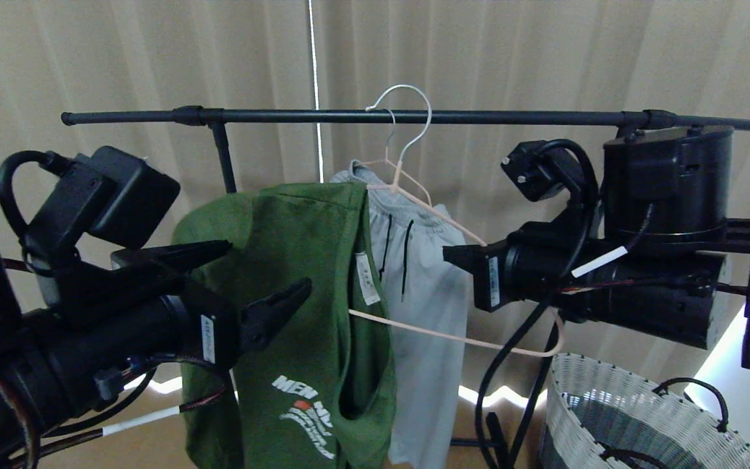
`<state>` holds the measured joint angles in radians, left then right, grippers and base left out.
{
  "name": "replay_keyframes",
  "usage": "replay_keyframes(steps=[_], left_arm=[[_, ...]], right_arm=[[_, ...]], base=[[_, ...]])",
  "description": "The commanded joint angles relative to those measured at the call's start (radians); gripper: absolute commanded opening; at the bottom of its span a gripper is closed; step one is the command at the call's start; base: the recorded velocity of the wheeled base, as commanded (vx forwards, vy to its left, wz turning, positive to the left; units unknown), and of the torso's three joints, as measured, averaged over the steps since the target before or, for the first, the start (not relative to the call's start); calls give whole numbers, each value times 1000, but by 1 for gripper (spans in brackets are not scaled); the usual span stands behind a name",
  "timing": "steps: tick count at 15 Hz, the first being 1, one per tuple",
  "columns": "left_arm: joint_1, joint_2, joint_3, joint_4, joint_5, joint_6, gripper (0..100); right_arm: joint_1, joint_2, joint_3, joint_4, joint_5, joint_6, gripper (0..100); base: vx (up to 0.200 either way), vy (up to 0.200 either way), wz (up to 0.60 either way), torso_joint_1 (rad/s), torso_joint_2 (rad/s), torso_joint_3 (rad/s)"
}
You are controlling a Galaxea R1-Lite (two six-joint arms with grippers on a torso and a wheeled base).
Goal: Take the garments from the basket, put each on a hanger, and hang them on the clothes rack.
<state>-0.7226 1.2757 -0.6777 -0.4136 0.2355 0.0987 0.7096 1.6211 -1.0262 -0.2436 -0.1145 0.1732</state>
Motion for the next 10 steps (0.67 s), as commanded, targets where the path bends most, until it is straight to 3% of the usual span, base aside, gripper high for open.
replay_keyframes(steps=[1, 4, 5, 7, 10], left_arm=[[14, -44, 32, -19, -4, 15, 100], [12, -39, 47, -131, -7, 22, 100], [20, -38, 33, -151, -9, 59, 100], [58, -27, -19, -152, -55, 202, 100], [83, 43, -63, -152, -153, 388, 100]], right_arm=[[-58, -70, 46, -6, 1, -47, 0], [-90, -130, 72, 1, 2, -75, 0], [-90, -153, 97, 3, 6, -115, 0], [-90, -170, 129, 3, 10, -210, 0], [-87, -165, 121, 0, 10, -256, 0]], base=[[0, 0, 0, 0, 0, 0], [0, 0, 0, 0, 0, 0], [0, 0, 0, 0, 0, 0], [0, 0, 0, 0, 0, 0], [0, 0, 0, 0, 0, 0]])
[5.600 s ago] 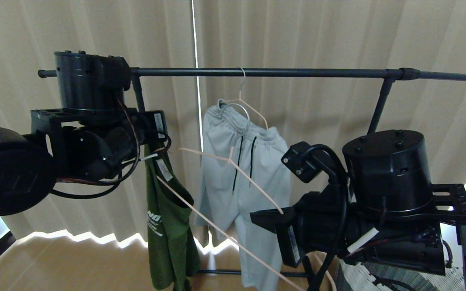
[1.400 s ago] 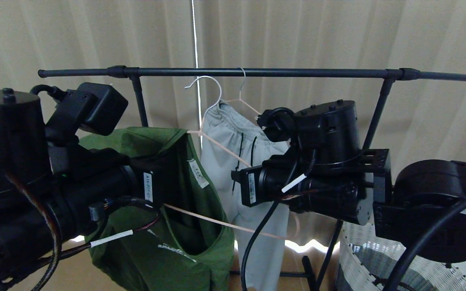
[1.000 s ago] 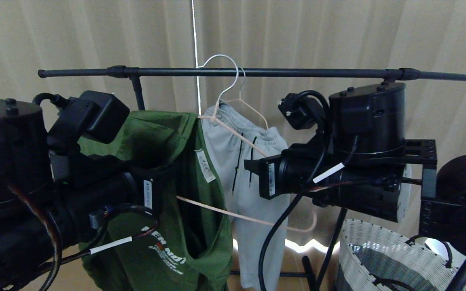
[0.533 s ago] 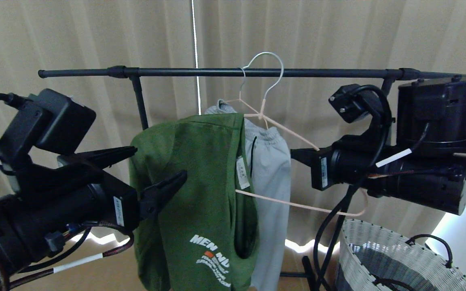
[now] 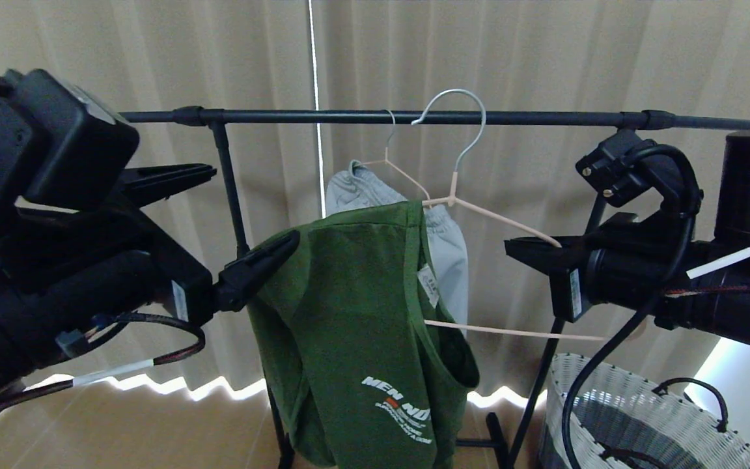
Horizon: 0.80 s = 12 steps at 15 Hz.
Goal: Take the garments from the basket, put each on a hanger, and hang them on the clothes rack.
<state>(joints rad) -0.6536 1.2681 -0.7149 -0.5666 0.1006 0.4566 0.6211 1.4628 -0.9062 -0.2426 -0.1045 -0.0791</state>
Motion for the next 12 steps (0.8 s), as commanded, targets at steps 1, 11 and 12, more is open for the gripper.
replay_keyframes(steps=[1, 11, 12], left_arm=[[11, 80, -44, -1, -42, 59, 100], [-40, 205, -92, -6, -73, 123, 100], [-24, 208, -95, -6, -71, 139, 100]], right_arm=[[8, -7, 3, -11, 0, -16, 0], [95, -9, 35, -95, 0, -37, 0], [97, -10, 46, -95, 0, -48, 0]], base=[[0, 0, 0, 0, 0, 0], [0, 0, 0, 0, 0, 0], [0, 0, 0, 0, 0, 0]])
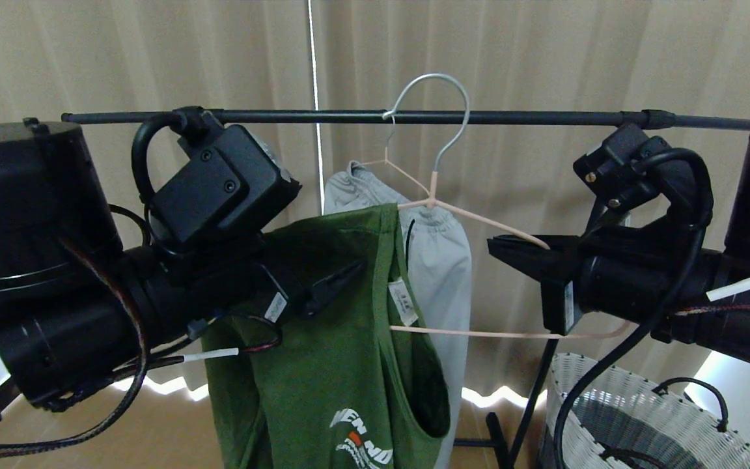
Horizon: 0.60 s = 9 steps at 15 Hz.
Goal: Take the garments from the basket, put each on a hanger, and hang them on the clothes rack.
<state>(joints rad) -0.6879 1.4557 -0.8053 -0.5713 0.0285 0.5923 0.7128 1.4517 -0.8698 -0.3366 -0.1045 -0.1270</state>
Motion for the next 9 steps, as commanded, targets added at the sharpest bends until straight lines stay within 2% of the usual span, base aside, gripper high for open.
replay_keyframes(steps=[1, 7, 8, 9], left_arm=[[13, 21, -8, -1, 2, 6, 100], [16, 37, -21, -1, 27, 15, 100], [16, 37, -21, -1, 27, 15, 0], [14, 37, -21, -1, 27, 15, 0]], right_arm=[[7, 1, 12, -1, 2, -5, 0], [33, -1, 54, -71, 43, -43, 0], [33, -1, 55, -71, 48, -43, 0], [33, -1, 57, -71, 49, -43, 0]], base=[[0, 0, 0, 0, 0, 0], [0, 0, 0, 0, 0, 0], [0, 0, 0, 0, 0, 0], [0, 0, 0, 0, 0, 0]])
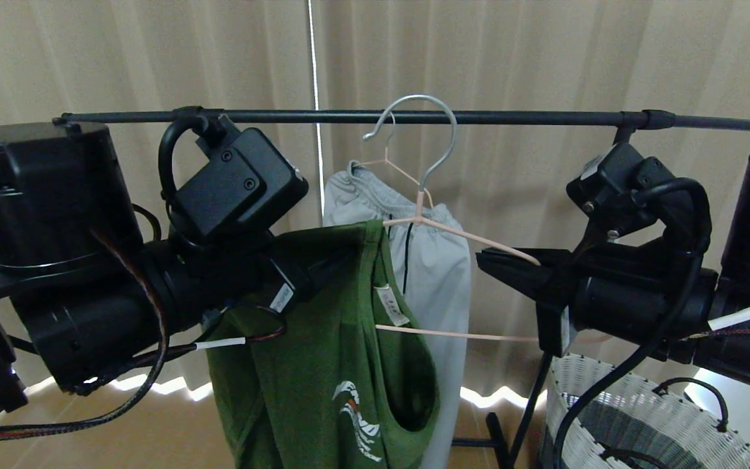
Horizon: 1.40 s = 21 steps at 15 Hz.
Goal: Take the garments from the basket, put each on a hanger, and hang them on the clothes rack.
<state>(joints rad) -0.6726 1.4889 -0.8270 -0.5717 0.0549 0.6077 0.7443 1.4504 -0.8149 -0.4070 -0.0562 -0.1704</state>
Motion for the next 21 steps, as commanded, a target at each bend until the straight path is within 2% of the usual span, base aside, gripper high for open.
replay_keyframes(steps=[1, 11, 12, 14, 16, 17, 18, 19, 21], left_arm=[[-1, 4, 0, 0, 0, 0, 0], [-1, -1, 8, 0, 2, 1, 0], [-1, -3, 8, 0, 17, 0, 0], [-1, -3, 9, 0, 68, -3, 0], [1, 2, 9, 1, 221, -17, 0], [1, 2, 9, 1, 226, -19, 0], [1, 5, 17, 3, 359, -54, 0], [1, 10, 22, 3, 436, -58, 0], [18, 16, 26, 3, 497, -82, 0]], right_arm=[[1, 1, 8, -1, 1, 0, 0], [0, 1, 22, 1, 1, -1, 0], [0, 1, 25, 2, 1, -3, 100], [0, 2, 34, 1, -5, -4, 100], [-6, 4, 37, -1, -8, -4, 100], [-6, 4, 37, -1, -10, -4, 100], [-6, 7, 37, -1, -10, -15, 100], [-9, 10, 39, 1, -17, -32, 100], [-23, 16, 51, -1, -31, -55, 100]], base=[[0, 0, 0, 0, 0, 0], [0, 0, 0, 0, 0, 0], [0, 0, 0, 0, 0, 0], [0, 0, 0, 0, 0, 0], [0, 0, 0, 0, 0, 0], [0, 0, 0, 0, 0, 0], [0, 0, 0, 0, 0, 0], [0, 0, 0, 0, 0, 0], [0, 0, 0, 0, 0, 0]])
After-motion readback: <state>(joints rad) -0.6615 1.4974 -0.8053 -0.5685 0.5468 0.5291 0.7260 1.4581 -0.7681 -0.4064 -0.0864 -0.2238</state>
